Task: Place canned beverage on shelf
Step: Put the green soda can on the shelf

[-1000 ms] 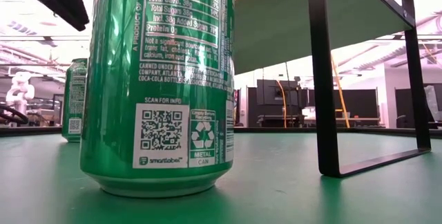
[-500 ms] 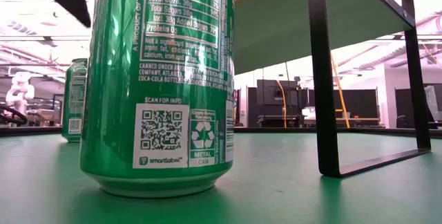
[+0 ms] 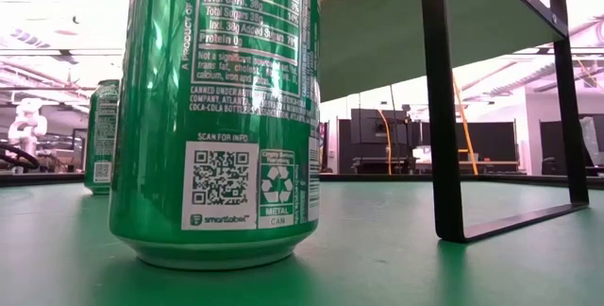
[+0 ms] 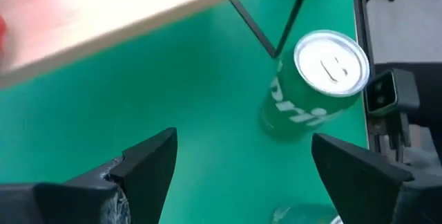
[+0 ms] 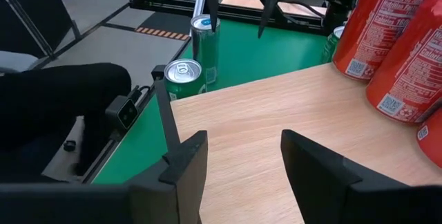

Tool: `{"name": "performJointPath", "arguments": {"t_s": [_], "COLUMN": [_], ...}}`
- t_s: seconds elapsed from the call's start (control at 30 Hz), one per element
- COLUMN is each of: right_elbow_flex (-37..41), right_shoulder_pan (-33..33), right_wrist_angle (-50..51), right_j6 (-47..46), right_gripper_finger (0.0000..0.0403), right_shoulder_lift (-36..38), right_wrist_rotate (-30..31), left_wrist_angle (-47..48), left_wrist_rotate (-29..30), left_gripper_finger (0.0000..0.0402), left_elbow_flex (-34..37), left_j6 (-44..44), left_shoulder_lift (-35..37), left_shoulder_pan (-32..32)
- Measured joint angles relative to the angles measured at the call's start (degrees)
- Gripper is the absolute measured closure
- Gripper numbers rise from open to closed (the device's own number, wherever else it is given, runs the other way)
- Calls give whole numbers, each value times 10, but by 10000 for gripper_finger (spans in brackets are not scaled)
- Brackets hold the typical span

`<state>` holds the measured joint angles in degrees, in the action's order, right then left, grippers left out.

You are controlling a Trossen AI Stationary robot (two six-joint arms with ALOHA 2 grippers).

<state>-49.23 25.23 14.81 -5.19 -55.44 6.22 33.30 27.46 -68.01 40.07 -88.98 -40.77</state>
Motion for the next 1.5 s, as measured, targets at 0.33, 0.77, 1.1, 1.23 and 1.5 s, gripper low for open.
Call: {"name": "performJointPath", "arguments": {"t_s": [0.33,0.77,1.1,1.23,1.5], "right_elbow_flex": [0,0,0,0,0], "right_shoulder_pan": [0,0,0,0,0], "right_wrist_angle": [-3,-3,-1,-1,-1], "right_j6": [18,14,14,14,14], "right_gripper_finger": [227,227,227,227,227], "right_shoulder_lift": [0,0,0,0,0], "right_wrist_rotate": [0,0,0,0,0], "left_wrist_angle": [-2,-198,-273,-278,-293], "left_wrist_rotate": [40,-5,-36,-36,-54], "left_gripper_finger": [71,71,71,71,71], "left_elbow_flex": [0,0,0,0,0], "left_j6": [57,-74,-134,-135,-140], "left_shoulder_lift": [-10,-76,-120,-131,-147], "left_shoulder_pan": [-18,-1,0,7,22]}}
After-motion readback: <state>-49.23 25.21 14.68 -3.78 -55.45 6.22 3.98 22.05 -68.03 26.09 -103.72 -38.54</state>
